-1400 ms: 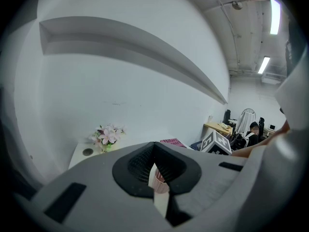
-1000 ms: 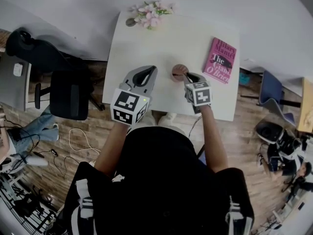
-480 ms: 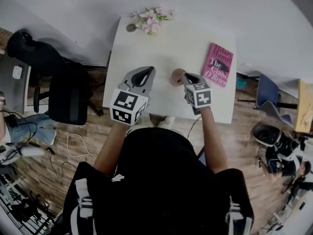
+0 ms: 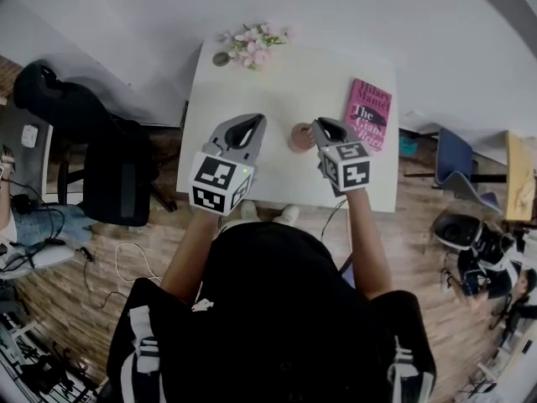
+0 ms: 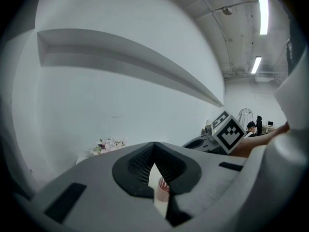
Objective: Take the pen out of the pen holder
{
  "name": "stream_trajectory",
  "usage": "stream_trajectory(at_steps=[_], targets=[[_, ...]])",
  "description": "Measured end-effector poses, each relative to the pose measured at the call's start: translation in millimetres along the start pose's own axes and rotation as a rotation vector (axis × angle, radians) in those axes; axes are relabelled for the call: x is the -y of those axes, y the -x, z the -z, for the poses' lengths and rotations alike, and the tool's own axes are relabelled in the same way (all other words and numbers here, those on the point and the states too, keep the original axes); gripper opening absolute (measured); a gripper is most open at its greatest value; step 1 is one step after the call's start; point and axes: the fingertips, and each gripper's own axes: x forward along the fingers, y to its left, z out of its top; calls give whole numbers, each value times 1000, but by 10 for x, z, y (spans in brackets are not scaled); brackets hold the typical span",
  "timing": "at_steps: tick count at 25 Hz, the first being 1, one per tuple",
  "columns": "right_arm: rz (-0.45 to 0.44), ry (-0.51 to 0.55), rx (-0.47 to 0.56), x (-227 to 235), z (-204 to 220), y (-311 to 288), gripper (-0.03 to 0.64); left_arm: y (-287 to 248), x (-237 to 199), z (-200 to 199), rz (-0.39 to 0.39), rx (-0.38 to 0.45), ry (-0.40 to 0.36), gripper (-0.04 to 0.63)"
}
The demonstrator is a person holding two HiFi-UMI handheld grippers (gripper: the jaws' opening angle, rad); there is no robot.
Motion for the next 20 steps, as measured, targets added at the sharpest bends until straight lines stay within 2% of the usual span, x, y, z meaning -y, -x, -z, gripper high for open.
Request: stream_trajectory(at_steps=[14, 20], targets=[[35, 82, 237, -149, -917, 640, 60, 59, 49, -427, 14, 80, -62, 18], [34, 79, 297, -187, -1118, 815, 60, 80, 72, -536, 16, 99, -87, 18]])
